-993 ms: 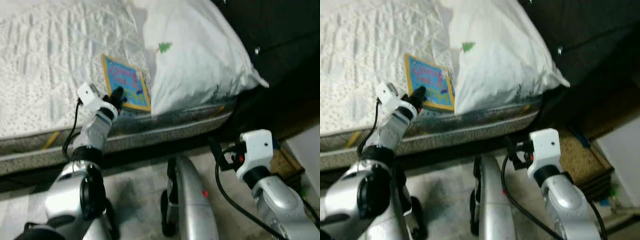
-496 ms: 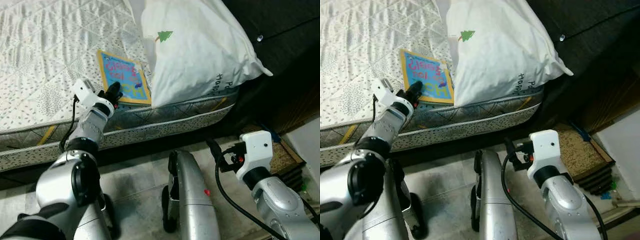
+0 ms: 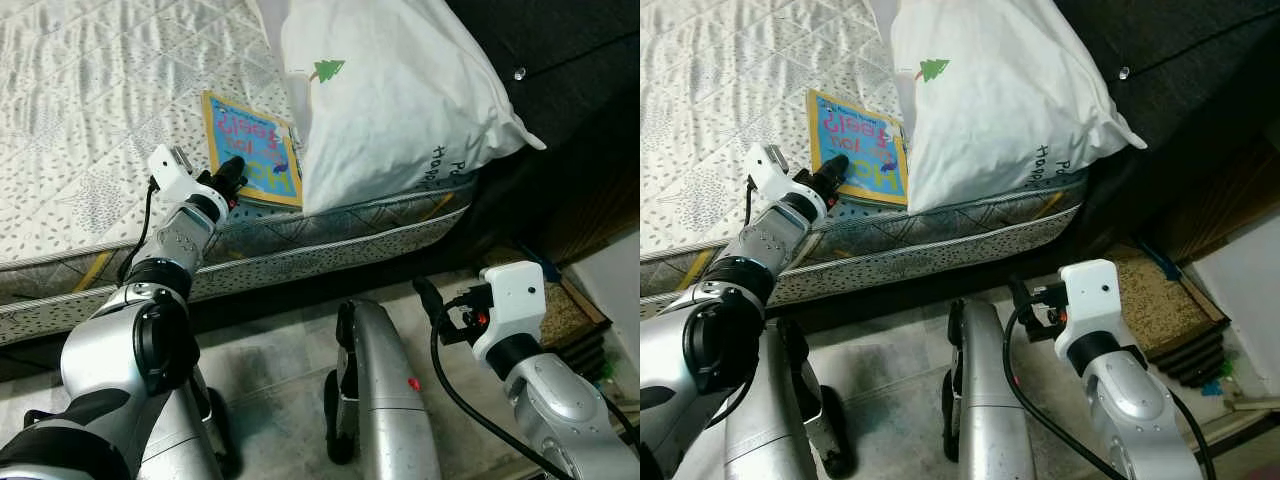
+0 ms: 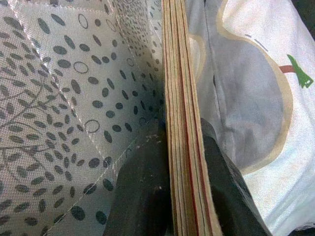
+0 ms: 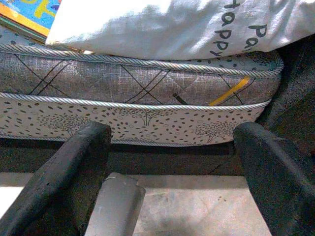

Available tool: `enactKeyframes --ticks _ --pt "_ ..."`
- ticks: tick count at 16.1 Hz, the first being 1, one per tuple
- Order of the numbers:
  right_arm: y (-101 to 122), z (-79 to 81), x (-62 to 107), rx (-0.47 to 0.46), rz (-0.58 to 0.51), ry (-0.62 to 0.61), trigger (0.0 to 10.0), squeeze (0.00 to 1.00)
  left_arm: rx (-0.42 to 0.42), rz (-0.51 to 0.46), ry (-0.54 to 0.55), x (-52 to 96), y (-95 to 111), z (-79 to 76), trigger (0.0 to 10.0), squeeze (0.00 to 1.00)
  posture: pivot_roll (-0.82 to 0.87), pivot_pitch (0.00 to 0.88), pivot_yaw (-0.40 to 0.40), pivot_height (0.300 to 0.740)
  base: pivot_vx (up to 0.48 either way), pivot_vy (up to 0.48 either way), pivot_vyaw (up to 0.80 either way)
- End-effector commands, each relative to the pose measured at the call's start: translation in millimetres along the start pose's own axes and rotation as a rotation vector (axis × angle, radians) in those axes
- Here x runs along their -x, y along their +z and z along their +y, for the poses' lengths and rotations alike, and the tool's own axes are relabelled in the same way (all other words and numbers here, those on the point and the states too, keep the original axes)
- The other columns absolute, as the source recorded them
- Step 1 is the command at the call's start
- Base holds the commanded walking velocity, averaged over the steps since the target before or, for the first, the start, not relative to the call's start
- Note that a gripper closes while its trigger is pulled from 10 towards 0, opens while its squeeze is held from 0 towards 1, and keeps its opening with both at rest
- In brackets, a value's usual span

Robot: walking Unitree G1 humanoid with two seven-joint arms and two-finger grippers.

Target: Clean up the room

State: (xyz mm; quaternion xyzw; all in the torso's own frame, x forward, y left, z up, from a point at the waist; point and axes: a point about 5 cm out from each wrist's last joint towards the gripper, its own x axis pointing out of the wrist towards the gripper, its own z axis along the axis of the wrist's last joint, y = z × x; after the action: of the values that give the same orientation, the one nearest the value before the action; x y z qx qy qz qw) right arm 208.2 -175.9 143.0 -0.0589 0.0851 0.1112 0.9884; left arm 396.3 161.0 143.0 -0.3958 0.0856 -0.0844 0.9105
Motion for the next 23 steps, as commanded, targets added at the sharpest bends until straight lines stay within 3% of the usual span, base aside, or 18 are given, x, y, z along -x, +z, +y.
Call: enactKeyframes --ticks 1,3,4,7,13,20,23 --pt "1 -3.1 3.0 0.017 0.002 -0.012 10.0 0.0 0.04 0.083 0.006 0.2 -20 -0.2 10.0 0.0 -0.34 0.239 -0.134 0.49 0.0 0.0 0.0" --pt "1 -3.4 2.8 0.019 0.002 -0.01 10.0 0.0 0.057 0.125 0.001 0.4 -27 -1.2 10.0 0.02 -0.34 0.238 -0.135 0.49 0.0 0.0 0.0" --pt "1 -3.7 2.4 0.022 0.002 -0.011 10.0 0.0 0.048 0.134 0.018 0.6 -29 -0.4 10.0 1.0 -0.34 0.236 -0.135 0.49 0.0 0.0 0.0" --pt "1 -4.4 0.9 0.025 0.001 -0.013 10.0 0.0 0.039 0.118 0.034 0.7 -24 1.5 10.0 1.0 -0.34 0.233 -0.133 0.49 0.0 0.0 0.0" --pt "1 -6.2 -5.9 0.03 -0.006 -0.015 10.0 0.0 -0.085 0.094 0.13 5.3 -2 16.7 10.0 1.0 -0.33 0.214 -0.129 0.49 0.0 0.0 0.0" --pt "2 -5.7 -20.3 0.026 -0.035 -0.007 10.0 0.0 -0.36 0.126 0.312 14.5 19 37.7 10.0 1.0 -0.29 0.178 -0.117 0.49 0.0 0.0 0.0" --pt "2 -4.2 -28.1 0.019 -0.053 -0.001 10.0 0.0 -0.513 0.202 0.38 18.8 16 46.4 10.0 1.0 -0.28 0.162 -0.107 0.49 0.0 0.0 0.0"
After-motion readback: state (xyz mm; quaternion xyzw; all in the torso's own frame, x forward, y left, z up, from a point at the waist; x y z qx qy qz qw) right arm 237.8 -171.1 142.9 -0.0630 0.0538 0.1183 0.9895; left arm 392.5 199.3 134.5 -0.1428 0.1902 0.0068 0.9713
